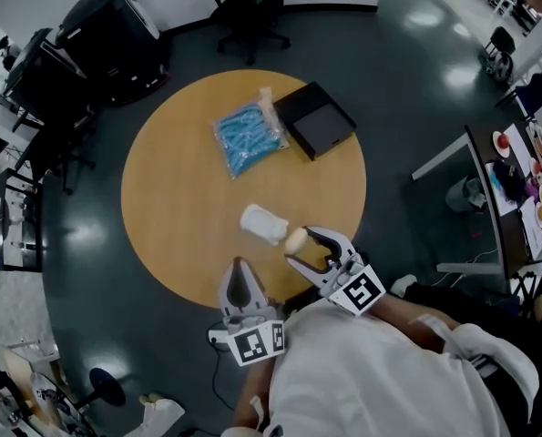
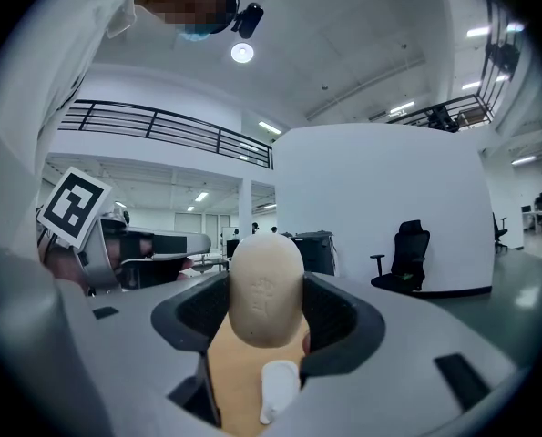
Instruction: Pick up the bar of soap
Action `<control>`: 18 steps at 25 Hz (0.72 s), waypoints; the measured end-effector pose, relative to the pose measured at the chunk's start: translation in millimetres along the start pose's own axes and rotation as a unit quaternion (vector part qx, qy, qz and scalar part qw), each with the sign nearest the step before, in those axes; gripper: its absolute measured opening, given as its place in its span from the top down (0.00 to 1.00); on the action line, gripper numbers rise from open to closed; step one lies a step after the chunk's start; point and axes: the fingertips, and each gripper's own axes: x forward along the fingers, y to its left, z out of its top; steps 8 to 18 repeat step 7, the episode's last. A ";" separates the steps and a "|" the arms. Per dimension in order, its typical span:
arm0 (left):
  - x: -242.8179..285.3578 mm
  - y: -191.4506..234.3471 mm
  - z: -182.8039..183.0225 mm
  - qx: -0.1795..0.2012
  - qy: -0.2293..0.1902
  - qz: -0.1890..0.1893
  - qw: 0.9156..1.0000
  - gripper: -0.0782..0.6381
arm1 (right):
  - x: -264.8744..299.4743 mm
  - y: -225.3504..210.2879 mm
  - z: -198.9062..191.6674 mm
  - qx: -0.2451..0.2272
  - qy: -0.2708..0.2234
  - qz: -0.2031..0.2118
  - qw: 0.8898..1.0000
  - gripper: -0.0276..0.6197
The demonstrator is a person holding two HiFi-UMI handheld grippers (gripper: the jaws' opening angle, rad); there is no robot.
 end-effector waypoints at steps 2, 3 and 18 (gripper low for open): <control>-1.2 1.4 -1.4 0.000 0.001 0.001 1.000 0.88 | 0.4 0.4 -0.4 0.002 0.000 -0.001 1.000 0.56; -2.1 1.9 -2.0 0.000 0.002 0.002 1.000 0.88 | 0.6 0.5 -0.4 0.002 0.000 -0.002 1.000 0.56; -5.6 5.0 -4.9 0.000 0.004 0.005 1.000 0.88 | 1.3 2.6 -2.1 0.001 0.001 -0.002 1.000 0.56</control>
